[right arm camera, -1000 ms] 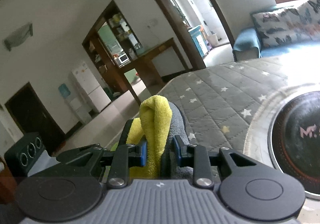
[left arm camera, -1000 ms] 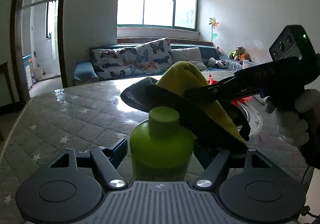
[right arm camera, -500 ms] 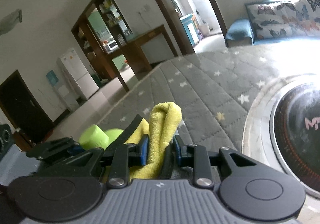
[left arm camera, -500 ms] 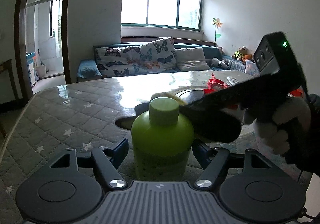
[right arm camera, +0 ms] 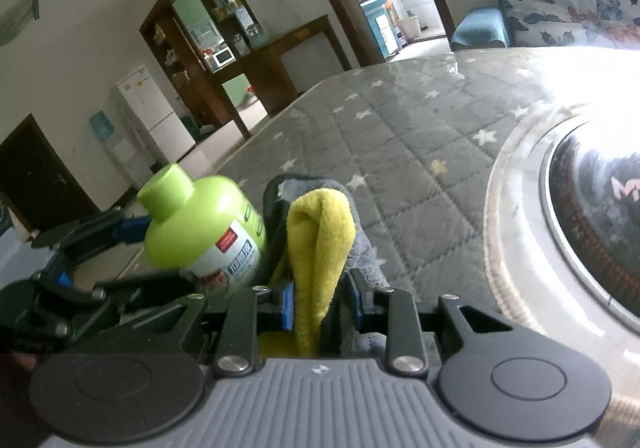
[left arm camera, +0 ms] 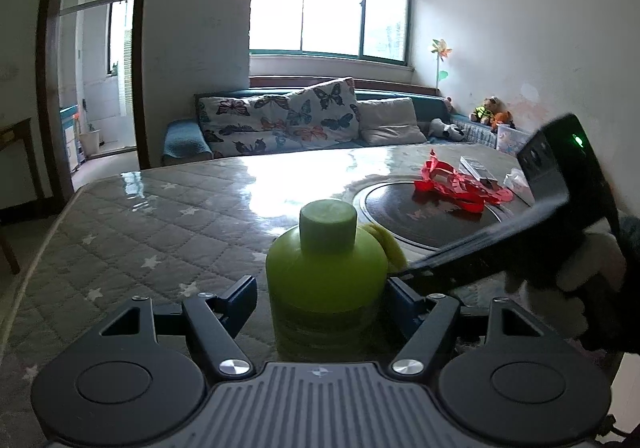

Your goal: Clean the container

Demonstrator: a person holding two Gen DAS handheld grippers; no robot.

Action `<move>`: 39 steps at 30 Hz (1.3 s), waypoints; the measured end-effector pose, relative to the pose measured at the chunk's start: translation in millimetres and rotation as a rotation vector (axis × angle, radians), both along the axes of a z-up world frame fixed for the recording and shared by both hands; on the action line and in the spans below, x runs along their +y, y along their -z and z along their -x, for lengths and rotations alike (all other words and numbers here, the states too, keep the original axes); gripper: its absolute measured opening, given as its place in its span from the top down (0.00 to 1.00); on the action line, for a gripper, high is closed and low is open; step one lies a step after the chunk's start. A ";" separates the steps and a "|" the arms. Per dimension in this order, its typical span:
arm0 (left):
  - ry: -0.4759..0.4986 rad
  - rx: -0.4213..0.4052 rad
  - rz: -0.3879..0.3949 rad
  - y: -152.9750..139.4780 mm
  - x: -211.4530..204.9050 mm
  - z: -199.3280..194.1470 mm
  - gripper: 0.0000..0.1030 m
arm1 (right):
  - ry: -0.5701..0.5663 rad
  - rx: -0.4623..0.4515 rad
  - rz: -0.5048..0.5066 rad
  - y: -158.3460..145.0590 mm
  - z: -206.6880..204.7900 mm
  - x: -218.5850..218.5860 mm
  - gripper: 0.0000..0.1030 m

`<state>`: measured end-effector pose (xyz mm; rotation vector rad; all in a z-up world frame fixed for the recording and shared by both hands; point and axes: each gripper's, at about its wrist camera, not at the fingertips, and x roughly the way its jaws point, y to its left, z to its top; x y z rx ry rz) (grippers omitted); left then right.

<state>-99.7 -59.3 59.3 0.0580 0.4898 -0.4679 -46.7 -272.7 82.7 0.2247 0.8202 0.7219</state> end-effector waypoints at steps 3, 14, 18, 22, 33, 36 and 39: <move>-0.005 -0.007 0.003 -1.2 -1.1 3.9 0.30 | 0.003 -0.007 -0.009 -2.0 6.7 1.5 0.74; -0.006 -0.011 -0.010 2.3 -3.4 1.6 0.32 | 0.015 -0.084 -0.134 -44.3 -2.1 -13.0 0.75; -0.002 -0.012 -0.009 2.1 -2.3 1.4 0.32 | 0.000 -0.100 -0.122 -51.1 -9.5 -6.8 0.75; -0.003 -0.009 -0.005 3.0 -0.1 0.8 0.32 | -0.006 -0.063 -0.139 -45.1 -16.2 -6.2 0.75; 0.007 -0.007 -0.004 4.2 0.3 -0.8 0.31 | -0.005 -0.046 -0.191 -45.2 -16.2 -8.3 0.83; 0.008 -0.007 -0.002 4.2 0.4 -1.3 0.31 | -0.005 -0.041 -0.205 -45.2 -16.3 -8.9 0.83; 0.007 -0.007 -0.003 4.4 -0.4 -1.3 0.31 | -0.005 -0.037 -0.219 -45.2 -16.3 -9.4 0.83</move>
